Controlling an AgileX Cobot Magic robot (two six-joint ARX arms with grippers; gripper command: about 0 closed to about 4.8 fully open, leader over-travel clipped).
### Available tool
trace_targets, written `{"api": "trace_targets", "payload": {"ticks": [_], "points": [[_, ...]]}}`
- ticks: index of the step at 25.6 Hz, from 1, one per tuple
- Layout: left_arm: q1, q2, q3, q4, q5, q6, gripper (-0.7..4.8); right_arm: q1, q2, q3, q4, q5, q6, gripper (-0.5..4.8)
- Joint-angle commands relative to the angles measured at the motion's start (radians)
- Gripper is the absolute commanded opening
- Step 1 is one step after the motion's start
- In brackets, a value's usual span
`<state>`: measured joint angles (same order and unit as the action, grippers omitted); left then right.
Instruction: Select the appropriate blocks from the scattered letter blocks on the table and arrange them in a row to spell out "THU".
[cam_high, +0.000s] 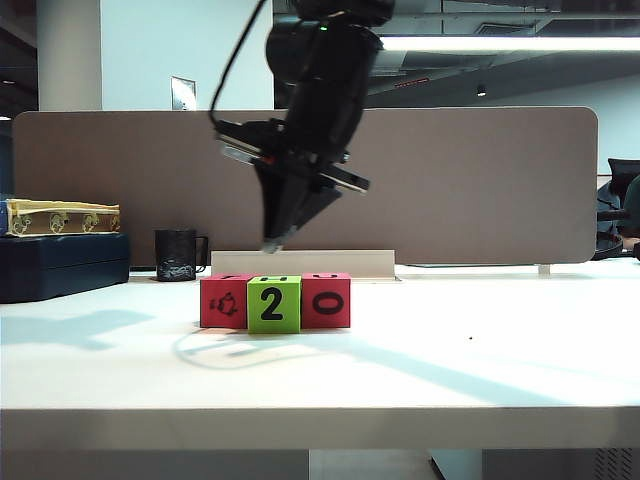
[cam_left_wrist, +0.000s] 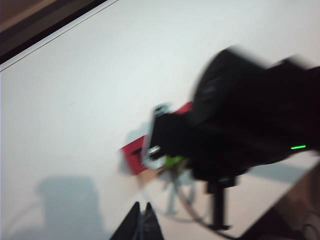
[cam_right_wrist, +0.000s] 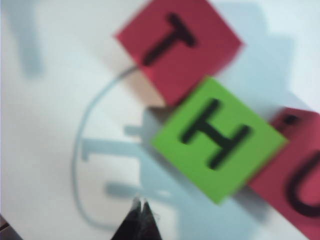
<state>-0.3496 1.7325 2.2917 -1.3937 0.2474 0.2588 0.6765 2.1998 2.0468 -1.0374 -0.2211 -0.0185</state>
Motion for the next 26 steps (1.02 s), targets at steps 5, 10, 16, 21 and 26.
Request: {"api": "trace_targets", "payload": {"ticks": [5,10,16,21,26], "points": [[-0.001,-0.051,0.005,-0.026,0.067,-0.005,-0.06,0.035,0.059,0.0,-0.027,0.034,0.003,-0.02],[-0.002,-0.051,0.005,-0.026,0.068,-0.005,-0.06,0.028,0.073,0.0,-0.027,0.092,0.003,-0.02],[-0.002,-0.052,0.005,-0.028,0.068,-0.005,-0.06,0.028,0.092,0.0,0.035,0.126,0.018,-0.02],[-0.003,-0.052,0.005,-0.027,0.068,-0.005,-0.06,0.028,0.093,0.0,0.088,0.178,0.019,-0.02],[-0.003,-0.052,0.005,-0.027,0.068,-0.005,-0.06,0.027,0.094,0.0,0.117,0.179,0.019,-0.02]]}}
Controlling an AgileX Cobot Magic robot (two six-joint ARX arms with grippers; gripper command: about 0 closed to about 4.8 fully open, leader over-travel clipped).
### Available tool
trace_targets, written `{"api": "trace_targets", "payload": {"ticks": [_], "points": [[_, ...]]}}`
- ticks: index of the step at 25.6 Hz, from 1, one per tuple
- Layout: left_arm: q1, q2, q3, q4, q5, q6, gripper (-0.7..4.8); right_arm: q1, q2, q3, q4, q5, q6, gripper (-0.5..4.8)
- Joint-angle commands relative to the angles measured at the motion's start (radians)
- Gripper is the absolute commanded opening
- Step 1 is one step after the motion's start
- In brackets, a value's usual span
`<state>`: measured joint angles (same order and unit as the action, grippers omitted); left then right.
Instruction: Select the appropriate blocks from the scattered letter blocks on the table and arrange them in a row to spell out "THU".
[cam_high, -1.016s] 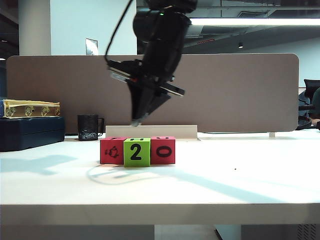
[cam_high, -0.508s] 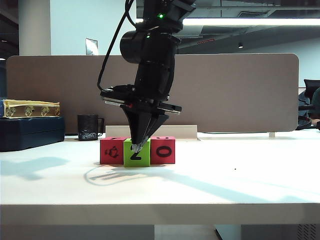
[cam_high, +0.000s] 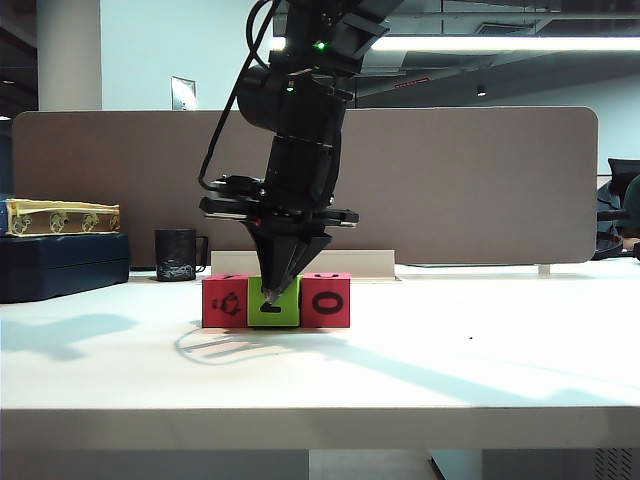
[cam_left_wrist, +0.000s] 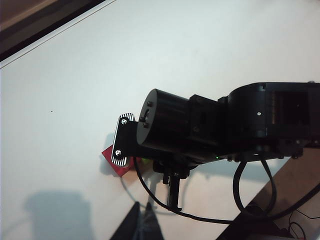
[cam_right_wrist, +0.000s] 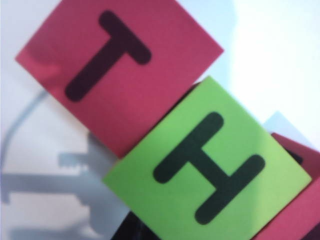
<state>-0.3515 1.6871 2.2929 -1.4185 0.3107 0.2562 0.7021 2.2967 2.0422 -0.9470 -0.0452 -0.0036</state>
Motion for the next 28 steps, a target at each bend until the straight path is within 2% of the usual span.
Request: {"api": "trace_targets", "payload": {"ticks": [1,12,17,20,24,28], "points": [[-0.001,-0.006,0.003,-0.002,0.005,-0.002,-0.06,0.001,-0.003,0.005,0.033,0.003,0.004,-0.02],[-0.001,-0.006,0.003,-0.008,0.008,-0.002,-0.06,0.001,-0.003,0.005,0.026,0.021,0.006,-0.01],[-0.001,-0.009,0.003,-0.008,0.007,-0.001,-0.06,0.003,-0.023,0.046,-0.101,-0.026,0.008,-0.01],[-0.001,-0.009,0.003,-0.005,-0.029,0.007,-0.06,0.0,-0.066,0.07,-0.137,0.01,0.002,-0.01],[0.0,-0.009,0.003,-0.012,-0.148,0.005,-0.06,-0.015,-0.147,0.07,-0.192,0.066,-0.021,-0.01],[0.036,-0.01,-0.018,-0.013,-0.153,0.006,-0.06,-0.037,-0.206,0.069,-0.254,0.07,-0.023,-0.01]]}}
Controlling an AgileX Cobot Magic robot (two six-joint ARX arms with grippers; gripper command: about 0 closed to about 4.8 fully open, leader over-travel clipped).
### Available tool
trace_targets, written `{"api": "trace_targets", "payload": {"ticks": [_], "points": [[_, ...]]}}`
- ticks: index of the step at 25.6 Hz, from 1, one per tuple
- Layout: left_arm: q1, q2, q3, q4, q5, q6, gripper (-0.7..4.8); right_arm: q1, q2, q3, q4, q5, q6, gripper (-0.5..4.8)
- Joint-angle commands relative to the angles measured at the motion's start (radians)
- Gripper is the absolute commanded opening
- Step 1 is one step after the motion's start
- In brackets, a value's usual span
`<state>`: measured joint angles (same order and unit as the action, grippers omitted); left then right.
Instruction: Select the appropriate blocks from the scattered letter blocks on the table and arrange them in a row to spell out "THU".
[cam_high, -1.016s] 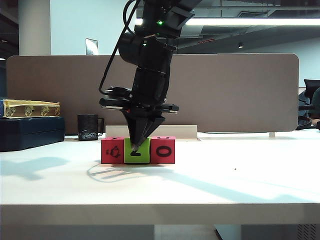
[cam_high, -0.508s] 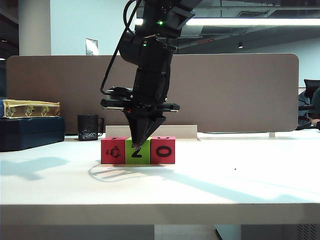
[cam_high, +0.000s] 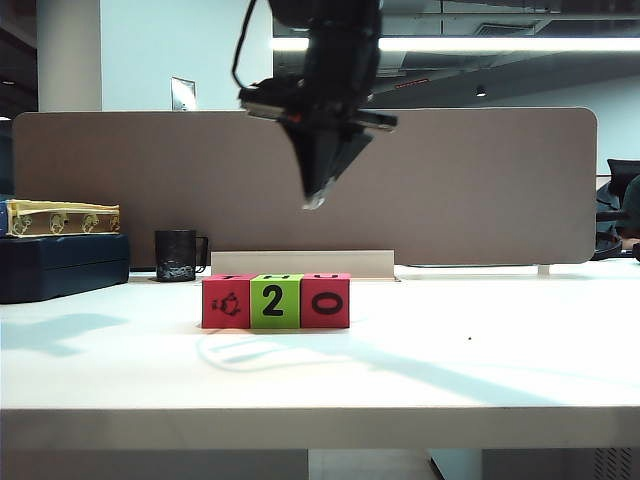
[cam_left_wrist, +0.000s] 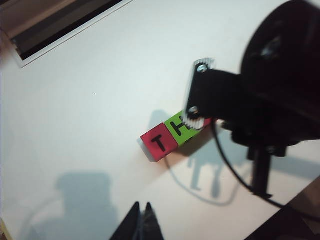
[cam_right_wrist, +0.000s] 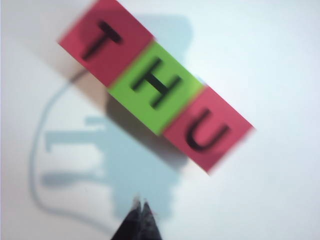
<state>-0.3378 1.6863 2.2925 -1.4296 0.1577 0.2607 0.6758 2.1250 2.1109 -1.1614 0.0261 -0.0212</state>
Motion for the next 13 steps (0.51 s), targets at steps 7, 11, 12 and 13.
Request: {"api": "trace_targets", "payload": {"ticks": [7,11,12,13], "points": [[0.123,-0.029,-0.192,0.004,0.182,0.021,-0.06,-0.044,-0.154,0.0,-0.131,0.002,-0.006,-0.01],[0.122,-0.094,-0.32,0.068,0.182,0.019,-0.06,-0.05,-0.237,0.0,-0.152,0.002,-0.006,-0.01],[0.122,-0.104,-0.331,0.071,0.185,0.018,-0.06,-0.053,-0.25,0.0,-0.152,0.001,-0.006,-0.01],[0.123,-0.11,-0.336,0.073,0.185,0.018,-0.06,-0.054,-0.26,-0.001,-0.153,0.002,-0.006,-0.01]]}}
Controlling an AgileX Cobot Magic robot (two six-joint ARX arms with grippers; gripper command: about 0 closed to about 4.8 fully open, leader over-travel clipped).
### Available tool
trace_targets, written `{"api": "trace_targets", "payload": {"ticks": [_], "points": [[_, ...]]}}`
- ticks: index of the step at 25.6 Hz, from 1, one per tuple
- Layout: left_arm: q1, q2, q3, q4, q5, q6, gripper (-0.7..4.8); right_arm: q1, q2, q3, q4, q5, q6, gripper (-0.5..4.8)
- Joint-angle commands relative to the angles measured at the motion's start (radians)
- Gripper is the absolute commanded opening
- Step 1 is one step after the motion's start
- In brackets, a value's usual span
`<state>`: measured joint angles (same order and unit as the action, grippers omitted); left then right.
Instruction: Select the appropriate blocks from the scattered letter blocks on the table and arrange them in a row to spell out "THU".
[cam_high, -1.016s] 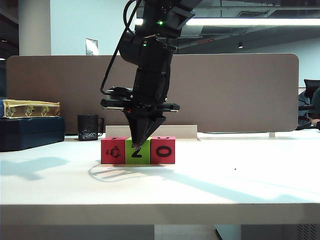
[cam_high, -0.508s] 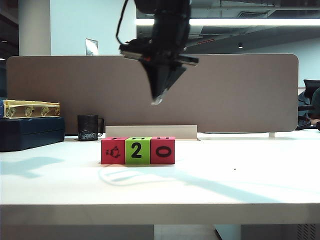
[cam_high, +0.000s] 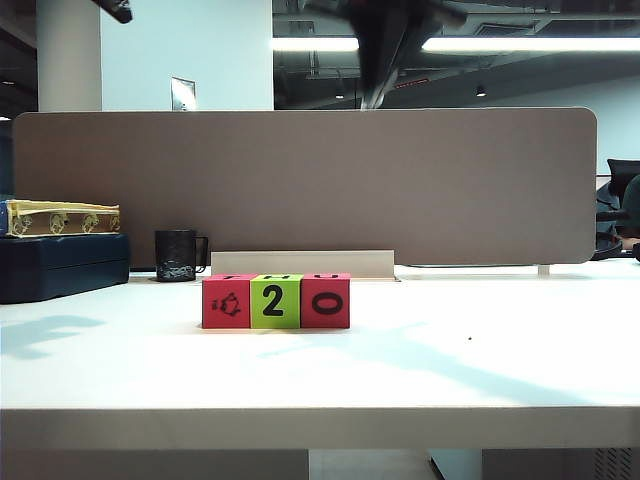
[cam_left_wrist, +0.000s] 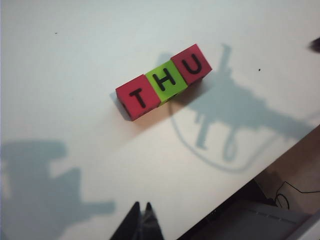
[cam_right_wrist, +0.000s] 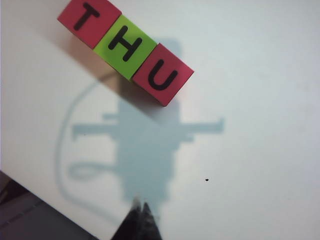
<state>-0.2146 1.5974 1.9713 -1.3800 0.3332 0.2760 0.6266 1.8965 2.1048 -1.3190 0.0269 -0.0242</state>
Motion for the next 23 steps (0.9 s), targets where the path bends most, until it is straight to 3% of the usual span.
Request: {"api": "trace_targets", "payload": {"ticks": [1,6,12,14,19,23], "points": [[0.0,-0.029,-0.02,0.024,0.01,0.003,-0.06,-0.005,-0.044,0.005,0.0,0.0,-0.002,-0.02],[0.0,-0.09,-0.063,0.037,0.031,0.003,-0.06,-0.004,-0.092,0.004,-0.048,0.0,-0.002,-0.02],[0.0,-0.22,-0.266,0.136,0.026,-0.023,-0.06,-0.004,-0.221,-0.068,-0.065,0.039,0.006,-0.01],[0.0,-0.324,-0.44,0.248,0.019,-0.051,-0.06,-0.004,-0.329,-0.156,-0.06,0.085,0.024,-0.01],[0.0,-0.457,-0.653,0.377,-0.025,-0.082,-0.06,-0.023,-0.521,-0.365,0.019,0.106,0.053,-0.01],[0.0,-0.6,-0.836,0.47,-0.08,-0.119,-0.06,-0.025,-0.734,-0.63,0.172,0.113,0.085,-0.01]]}}
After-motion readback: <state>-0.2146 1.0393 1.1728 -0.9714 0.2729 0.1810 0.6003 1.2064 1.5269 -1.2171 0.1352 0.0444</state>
